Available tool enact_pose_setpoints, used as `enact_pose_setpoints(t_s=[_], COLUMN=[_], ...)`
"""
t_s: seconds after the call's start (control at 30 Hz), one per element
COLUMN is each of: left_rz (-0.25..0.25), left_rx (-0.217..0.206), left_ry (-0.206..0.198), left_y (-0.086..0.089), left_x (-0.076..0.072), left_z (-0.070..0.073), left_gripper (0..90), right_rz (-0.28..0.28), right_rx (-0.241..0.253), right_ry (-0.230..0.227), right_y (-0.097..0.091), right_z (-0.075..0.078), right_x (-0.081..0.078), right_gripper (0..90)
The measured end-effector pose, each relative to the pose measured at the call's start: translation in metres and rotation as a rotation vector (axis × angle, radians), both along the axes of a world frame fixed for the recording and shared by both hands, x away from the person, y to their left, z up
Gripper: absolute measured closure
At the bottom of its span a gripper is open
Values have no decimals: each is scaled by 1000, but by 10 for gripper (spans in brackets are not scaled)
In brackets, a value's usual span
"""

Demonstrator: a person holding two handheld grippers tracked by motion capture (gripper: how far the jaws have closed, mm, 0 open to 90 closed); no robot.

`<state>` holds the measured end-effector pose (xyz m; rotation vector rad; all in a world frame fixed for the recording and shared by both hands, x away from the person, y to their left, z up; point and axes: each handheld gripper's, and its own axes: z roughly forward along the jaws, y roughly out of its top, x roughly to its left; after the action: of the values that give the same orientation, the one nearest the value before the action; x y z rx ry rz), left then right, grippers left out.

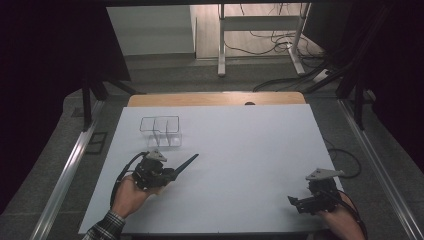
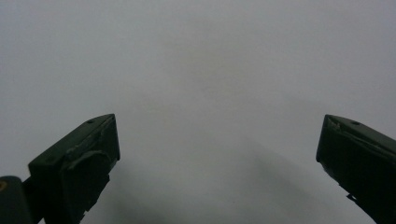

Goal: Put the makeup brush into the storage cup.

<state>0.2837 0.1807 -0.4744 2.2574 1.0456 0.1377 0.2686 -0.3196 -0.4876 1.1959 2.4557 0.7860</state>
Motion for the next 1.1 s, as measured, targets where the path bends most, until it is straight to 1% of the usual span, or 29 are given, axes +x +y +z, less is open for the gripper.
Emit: enact_pose_setpoints(t_s=[0.03, 0.07, 0.1, 0.13, 0.17, 0.27, 0.33, 0.4, 0.43, 0.47, 0.5, 0.53, 0.57, 0.6, 0.63, 0.7, 0.77, 0.8, 0.83, 0.87, 0.9, 0.93, 1.0, 1.1], left_rz=[-4, -4, -15, -22, -22, -45, -64, -67, -75, -72, -77, -77, -85, -81, -89, -85, -94, -92, -101, -100, -107, -107, -108, -116], left_rx=[2, 0, 1, -9, -9, -20, -18, -26, -22, -32, -27, -35, -33, -42, -42, -52, -52, -57, -54, -59, -58, -58, -64, -64], left_ry=[0, -9, -12, -23, -23, -40, -51, -62, -65, -66, -71, -74, -77, -80, -79, -84, -87, -86, -87, -88, -86, -86, -85, -83], left_y=[0, 0, 0, -2, -2, -5, -7, -9, -10, -11, -11, -11, -11, -12, -12, -13, -13, -14, -14, -14, -15, -15, -17, -18], left_x=[0, -1, -1, -3, -3, -6, -8, -10, -10, -11, -12, -12, -13, -14, -14, -15, -16, -16, -17, -18, -19, -19, -21, -25], left_z=[1, 1, 2, 4, 4, 7, 8, 9, 10, 10, 11, 11, 12, 12, 13, 13, 13, 14, 14, 14, 14, 14, 14, 14], left_gripper=[729, 729, 729, 729, 729, 729, 729, 729, 729, 729, 729, 729, 729, 729, 729, 729, 729, 729, 729, 729, 729, 729, 729, 729], right_rz=[0, -1, -3, -3, -1, 0, 1, 11, 11, 15, 20, 25, 25, 31, 44, 51, 68, 75, 75, 77, 72, 72, 72, 77], right_rx=[1, 3, 7, 6, 7, 16, 21, 24, 24, 22, 20, 23, 23, 27, 23, 20, 20, 22, 22, 29, 54, 54, 72, 85], right_ry=[-4, -7, -13, -16, -21, -30, -39, -57, -57, -66, -77, -79, -79, -78, -80, -79, -76, -74, -74, -76, -68, -68, -63, -55], right_y=[0, 0, 0, 0, 0, 0, 1, 3, 3, 4, 7, 8, 8, 10, 14, 16, 22, 24, 24, 26, 30, 30, 34, 39], right_z=[0, 1, 1, 2, 2, 4, 5, 7, 7, 8, 10, 10, 10, 11, 11, 11, 12, 12, 12, 12, 13, 13, 14, 15], right_x=[0, 0, 0, 0, 0, 0, 0, 0, 0, 0, 0, 0, 0, 0, 1, 1, 1, 1, 1, 1, 2, 2, 3, 3], right_gripper=[0, 0, 0, 0, 0, 0, 0, 0, 0, 0, 0, 0, 0, 0, 0, 0, 0, 0, 0, 0, 0, 0, 0, 0])
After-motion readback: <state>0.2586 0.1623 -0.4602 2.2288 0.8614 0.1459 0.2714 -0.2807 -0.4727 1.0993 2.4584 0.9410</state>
